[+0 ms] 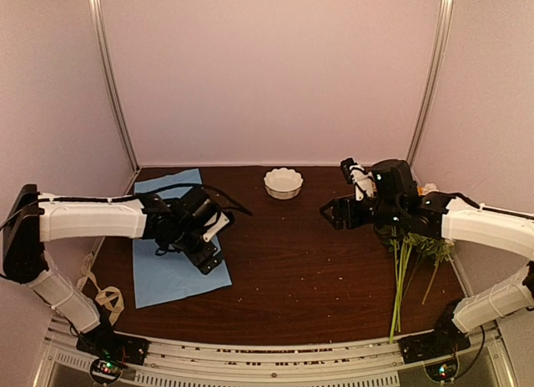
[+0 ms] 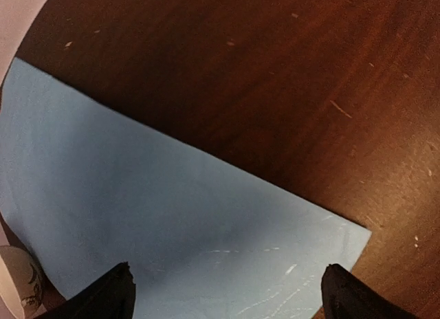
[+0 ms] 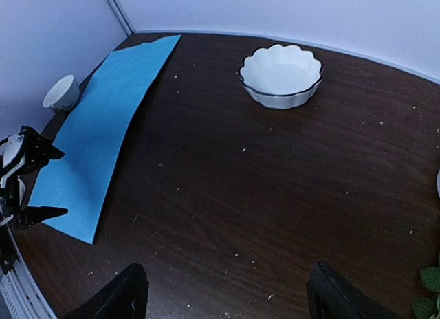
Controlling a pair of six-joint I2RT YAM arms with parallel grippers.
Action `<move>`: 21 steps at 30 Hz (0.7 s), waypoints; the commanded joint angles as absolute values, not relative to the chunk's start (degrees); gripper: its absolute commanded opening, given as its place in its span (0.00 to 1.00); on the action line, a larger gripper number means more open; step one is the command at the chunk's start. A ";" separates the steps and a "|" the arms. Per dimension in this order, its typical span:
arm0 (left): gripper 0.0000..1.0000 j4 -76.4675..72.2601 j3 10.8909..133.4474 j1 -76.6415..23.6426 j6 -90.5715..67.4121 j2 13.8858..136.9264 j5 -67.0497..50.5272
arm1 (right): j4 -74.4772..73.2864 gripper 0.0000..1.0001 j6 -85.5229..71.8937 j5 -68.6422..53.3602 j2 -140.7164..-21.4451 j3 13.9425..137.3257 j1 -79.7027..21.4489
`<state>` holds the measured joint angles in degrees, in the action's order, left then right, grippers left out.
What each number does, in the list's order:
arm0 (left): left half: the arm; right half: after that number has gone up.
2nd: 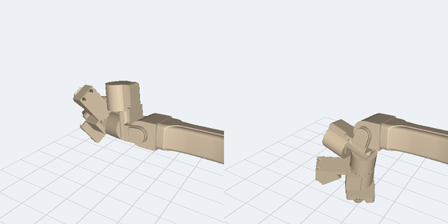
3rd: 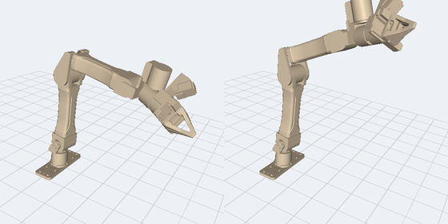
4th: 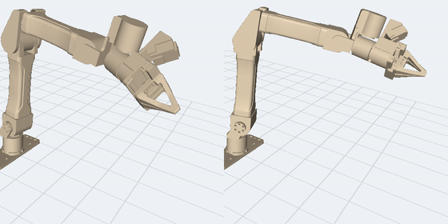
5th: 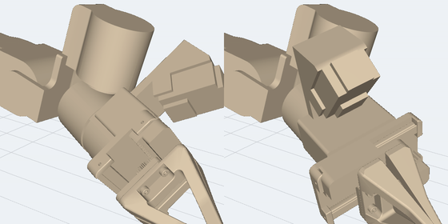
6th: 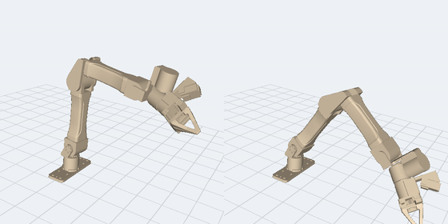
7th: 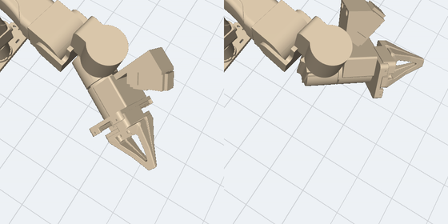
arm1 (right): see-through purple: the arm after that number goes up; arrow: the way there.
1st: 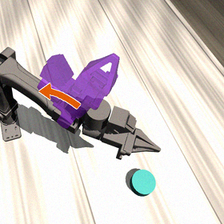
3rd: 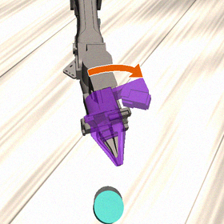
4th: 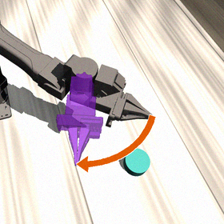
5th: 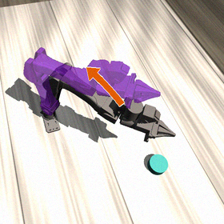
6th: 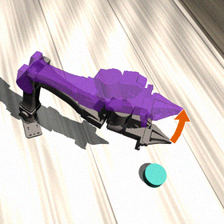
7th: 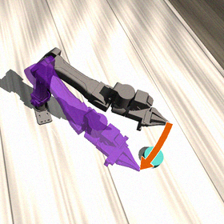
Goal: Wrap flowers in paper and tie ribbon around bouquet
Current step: Pick up the folded wrapping paper from the center of the board.
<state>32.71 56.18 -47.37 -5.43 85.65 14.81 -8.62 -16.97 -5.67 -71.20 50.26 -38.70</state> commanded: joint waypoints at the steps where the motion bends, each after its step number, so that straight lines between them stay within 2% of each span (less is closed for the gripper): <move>1: 0.98 41.08 62.01 -54.92 -0.10 93.00 16.54 | -14.83 0.81 -18.50 -7.52 -71.75 50.21 -45.25; 8: 0.98 44.39 63.30 -60.68 4.09 98.32 17.71 | -15.46 0.81 -19.57 -5.26 -66.74 42.35 -53.00; 11: 0.97 43.78 63.85 -60.73 3.40 100.25 21.70 | -14.81 0.81 -20.91 -4.14 -62.64 38.72 -53.89; 17: 0.86 41.05 63.86 -60.82 1.90 104.36 24.86 | -13.56 0.81 -23.02 -2.92 -57.46 35.13 -53.88; 21: 0.85 37.65 61.44 -60.82 2.97 104.20 24.75 | -14.50 0.81 -23.20 -0.64 -57.42 35.37 -53.88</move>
